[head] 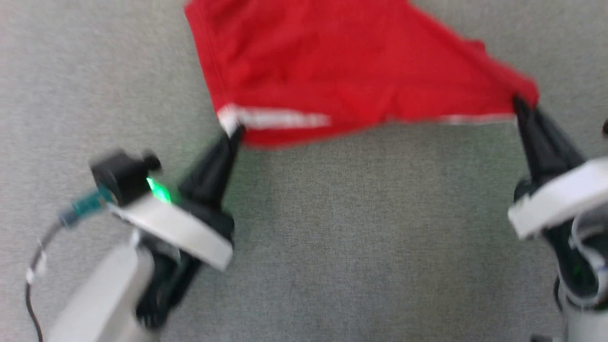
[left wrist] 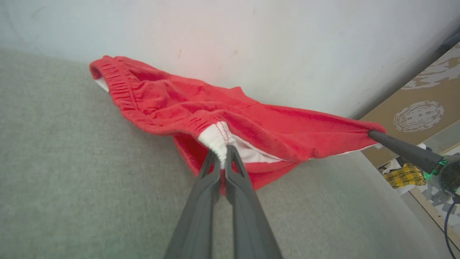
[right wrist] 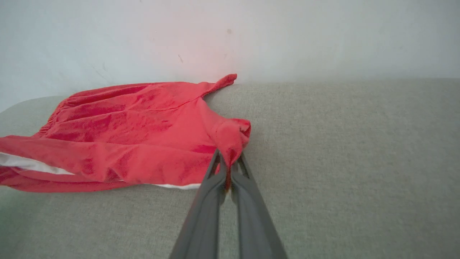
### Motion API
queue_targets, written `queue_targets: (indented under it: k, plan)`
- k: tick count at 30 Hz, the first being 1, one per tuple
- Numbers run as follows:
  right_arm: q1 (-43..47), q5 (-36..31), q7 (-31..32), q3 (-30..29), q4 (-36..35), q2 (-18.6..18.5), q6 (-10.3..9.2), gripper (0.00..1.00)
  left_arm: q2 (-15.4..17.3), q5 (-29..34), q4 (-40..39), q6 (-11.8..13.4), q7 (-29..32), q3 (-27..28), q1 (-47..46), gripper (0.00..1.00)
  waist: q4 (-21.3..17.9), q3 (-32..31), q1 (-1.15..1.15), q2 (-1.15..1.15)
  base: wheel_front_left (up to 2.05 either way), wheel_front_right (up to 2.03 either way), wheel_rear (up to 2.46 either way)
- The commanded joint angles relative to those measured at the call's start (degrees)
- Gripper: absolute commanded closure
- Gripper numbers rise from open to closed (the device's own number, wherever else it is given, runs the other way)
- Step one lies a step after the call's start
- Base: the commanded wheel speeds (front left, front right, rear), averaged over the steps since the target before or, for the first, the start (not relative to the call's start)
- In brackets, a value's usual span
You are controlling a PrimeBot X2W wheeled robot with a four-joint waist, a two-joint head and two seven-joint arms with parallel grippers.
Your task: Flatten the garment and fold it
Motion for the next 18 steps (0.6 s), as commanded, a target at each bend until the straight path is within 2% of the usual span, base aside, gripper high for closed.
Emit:
queue_targets:
  k: [1, 8, 13, 18]
  plan:
    - [1.1, 0.5, 0.1, -0.2, -0.5, 0.2, -0.05, 1.00, 0.6, -0.2, -0.6, 0.3, 0.1, -0.3, 1.3, 1.00, 0.9, -4.5, 0.02, 0.00, 0.00, 0.00, 0.00]
    - [12.6, 3.4, 4.1, -0.9, -2.4, 0.8, -0.05, 1.00, 3.4, -0.9, -1.2, 2.1, 3.1, -4.1, 12.3, 1.00, 1.3, -10.5, 0.02, 0.00, 0.00, 0.00, 0.00]
    - [20.3, 4.8, 10.2, -1.7, -3.8, 0.6, -0.05, 1.00, 4.4, -3.0, -1.9, 2.8, 5.3, -5.9, 17.6, 1.00, 1.8, -14.5, 0.02, 0.00, 0.00, 0.00, 0.00]
    - [27.1, 5.8, 15.2, -4.7, -5.3, 0.7, -0.05, 1.00, 6.8, -4.5, -3.9, 3.9, 7.4, -6.8, 22.7, 1.00, 1.8, -18.1, 0.02, 0.00, 0.00, 0.00, 0.00]
